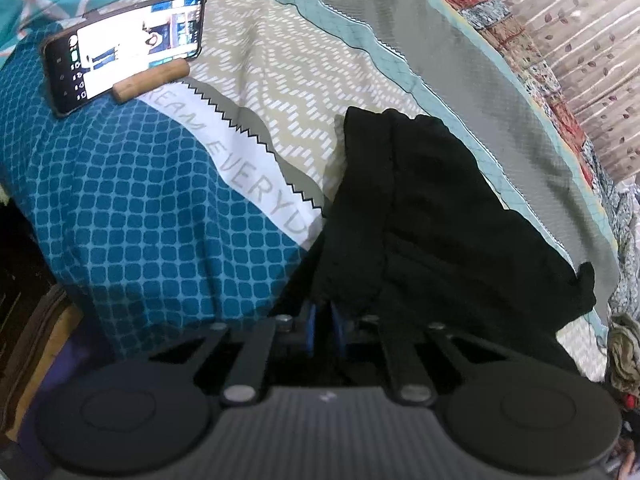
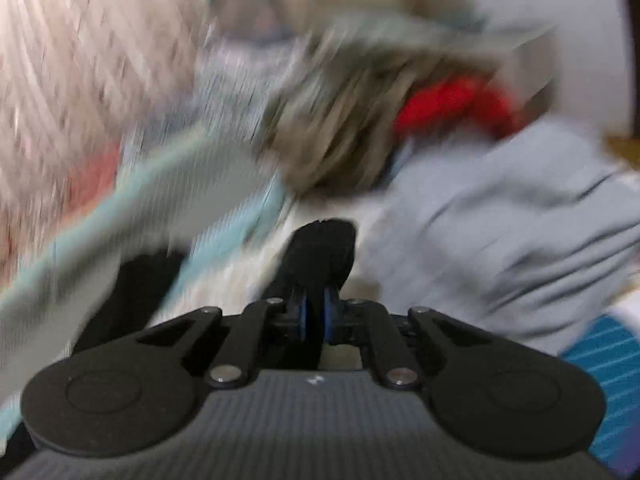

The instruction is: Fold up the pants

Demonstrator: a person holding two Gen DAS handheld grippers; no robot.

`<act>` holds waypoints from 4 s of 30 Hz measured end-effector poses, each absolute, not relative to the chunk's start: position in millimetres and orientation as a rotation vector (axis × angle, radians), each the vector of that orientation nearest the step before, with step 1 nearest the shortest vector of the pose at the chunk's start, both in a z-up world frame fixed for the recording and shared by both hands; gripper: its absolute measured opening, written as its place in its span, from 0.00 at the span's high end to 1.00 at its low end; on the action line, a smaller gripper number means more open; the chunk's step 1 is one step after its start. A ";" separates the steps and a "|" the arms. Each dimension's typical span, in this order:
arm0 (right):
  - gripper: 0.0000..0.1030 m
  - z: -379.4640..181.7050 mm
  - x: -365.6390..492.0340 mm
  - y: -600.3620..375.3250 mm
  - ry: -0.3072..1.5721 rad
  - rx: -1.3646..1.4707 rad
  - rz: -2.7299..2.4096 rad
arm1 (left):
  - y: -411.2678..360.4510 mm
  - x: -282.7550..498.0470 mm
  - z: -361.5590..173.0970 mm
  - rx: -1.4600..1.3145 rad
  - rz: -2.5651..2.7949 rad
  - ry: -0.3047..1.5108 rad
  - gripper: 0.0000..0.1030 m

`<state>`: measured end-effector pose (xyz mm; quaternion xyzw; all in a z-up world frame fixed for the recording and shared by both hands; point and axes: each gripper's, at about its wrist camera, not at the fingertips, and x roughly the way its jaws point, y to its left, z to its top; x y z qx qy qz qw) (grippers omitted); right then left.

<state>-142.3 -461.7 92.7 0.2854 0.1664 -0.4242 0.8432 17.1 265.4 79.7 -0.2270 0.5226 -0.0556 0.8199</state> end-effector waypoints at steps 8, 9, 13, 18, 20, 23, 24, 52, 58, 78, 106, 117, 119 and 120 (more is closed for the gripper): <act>0.50 67.6 -213.6 -476.6 0.461 0.652 -1.174 | 265.6 8.7 77.2 -0.431 -0.152 1.146 0.71; 0.47 65.6 -220.4 -476.0 0.434 0.690 -1.196 | 270.6 6.8 78.6 -0.439 -0.156 1.143 0.65; 0.47 81.1 -225.9 -458.8 0.360 0.636 -1.236 | 299.6 1.8 94.9 -0.487 -0.140 1.061 0.52; 0.47 113.2 -203.5 -436.0 0.272 0.379 -1.285 | 315.4 39.5 116.1 -0.497 -0.076 0.972 0.44; 0.48 112.5 -201.9 -439.3 0.270 0.343 -1.330 | 304.6 63.4 120.1 -0.460 -0.087 0.950 0.32; 0.48 120.8 -215.6 -443.2 0.156 0.441 -1.367 | 272.2 107.1 117.6 -0.371 -0.110 0.932 0.23; 0.48 124.6 -209.0 -443.5 0.153 0.460 -1.319 | 257.9 124.1 113.8 -0.342 -0.129 0.935 0.22; 0.89 86.9 39.1 -533.8 0.340 0.615 -0.857 | 115.5 217.4 41.4 -0.035 -0.130 0.941 0.66; 0.59 57.6 5.4 -560.6 0.583 0.620 -1.004 | 115.2 216.9 41.4 -0.039 -0.135 0.938 0.66; 0.52 95.8 -42.6 -513.8 0.571 0.460 -0.937 | 123.7 204.8 54.3 -0.095 -0.194 0.902 0.76; 0.51 28.6 126.0 -562.4 0.597 0.653 -0.832 | 109.3 218.3 46.8 -0.103 -0.112 0.887 0.64; 0.51 48.2 77.3 -464.8 0.613 0.633 -0.484 | 142.7 158.8 83.3 -0.115 -0.090 0.849 0.53; 0.51 30.8 85.5 -455.5 0.730 0.591 -0.513 | 153.7 146.4 90.7 -0.125 -0.078 0.855 0.53; 0.51 25.0 87.2 -453.4 0.768 0.581 -0.535 | 162.1 137.3 96.2 -0.132 -0.071 0.853 0.52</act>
